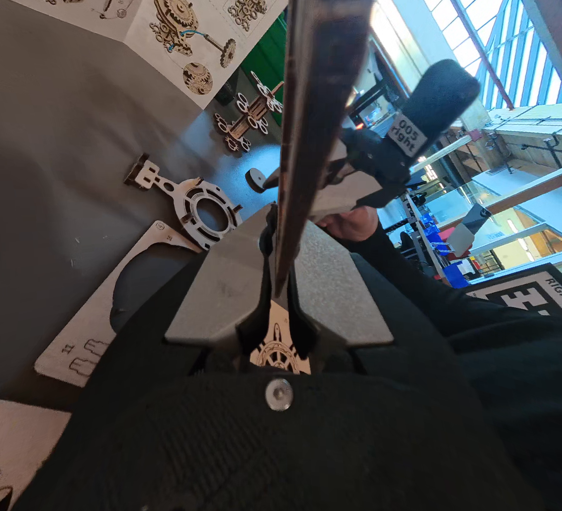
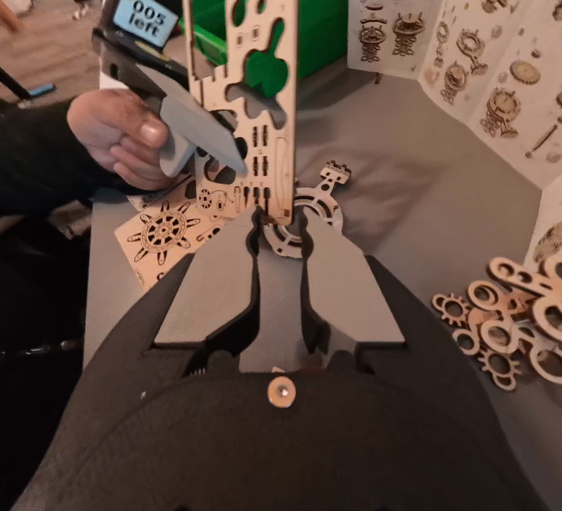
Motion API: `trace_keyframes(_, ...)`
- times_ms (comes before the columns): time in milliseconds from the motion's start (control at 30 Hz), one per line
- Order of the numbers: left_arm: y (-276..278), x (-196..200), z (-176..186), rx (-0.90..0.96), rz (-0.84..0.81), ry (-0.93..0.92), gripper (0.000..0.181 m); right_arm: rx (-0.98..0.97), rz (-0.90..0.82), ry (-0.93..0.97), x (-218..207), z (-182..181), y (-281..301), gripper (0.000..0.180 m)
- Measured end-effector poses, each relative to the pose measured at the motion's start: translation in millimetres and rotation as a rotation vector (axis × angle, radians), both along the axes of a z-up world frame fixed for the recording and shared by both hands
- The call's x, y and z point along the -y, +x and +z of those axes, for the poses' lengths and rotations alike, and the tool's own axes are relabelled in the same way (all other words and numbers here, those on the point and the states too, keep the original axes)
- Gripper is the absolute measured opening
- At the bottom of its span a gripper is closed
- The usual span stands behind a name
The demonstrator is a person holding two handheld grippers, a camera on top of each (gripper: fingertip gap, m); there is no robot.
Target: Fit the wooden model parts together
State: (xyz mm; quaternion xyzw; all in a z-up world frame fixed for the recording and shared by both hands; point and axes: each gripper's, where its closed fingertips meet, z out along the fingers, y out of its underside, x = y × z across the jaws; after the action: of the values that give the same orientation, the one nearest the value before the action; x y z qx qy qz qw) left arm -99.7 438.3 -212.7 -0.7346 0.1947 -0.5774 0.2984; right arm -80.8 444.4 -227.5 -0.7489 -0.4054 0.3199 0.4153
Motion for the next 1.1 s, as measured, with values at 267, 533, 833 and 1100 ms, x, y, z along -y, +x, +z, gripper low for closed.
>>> trace_keyframes(267, 0, -1, 0, -0.006, 0.006, 0.003, 0.000, 0.056, -0.020, 0.059, -2, 1, -2, 0.026)
trace_keyframes(533, 3, 3, 0, -0.019, -0.016, 0.024, 0.000, 0.049, 0.013, -0.003, 3, -4, -7, 0.038)
trace_keyframes(833, 5, 4, -3, -0.043, -0.020, 0.026, 0.000, 0.080, 0.007, -0.034, 4, -6, -7, 0.029)
trace_keyframes(1100, 4, 0, -7, -0.094, 0.005, 0.052, 0.002, 0.298, -0.163, 0.175, -4, -7, -5, 0.034)
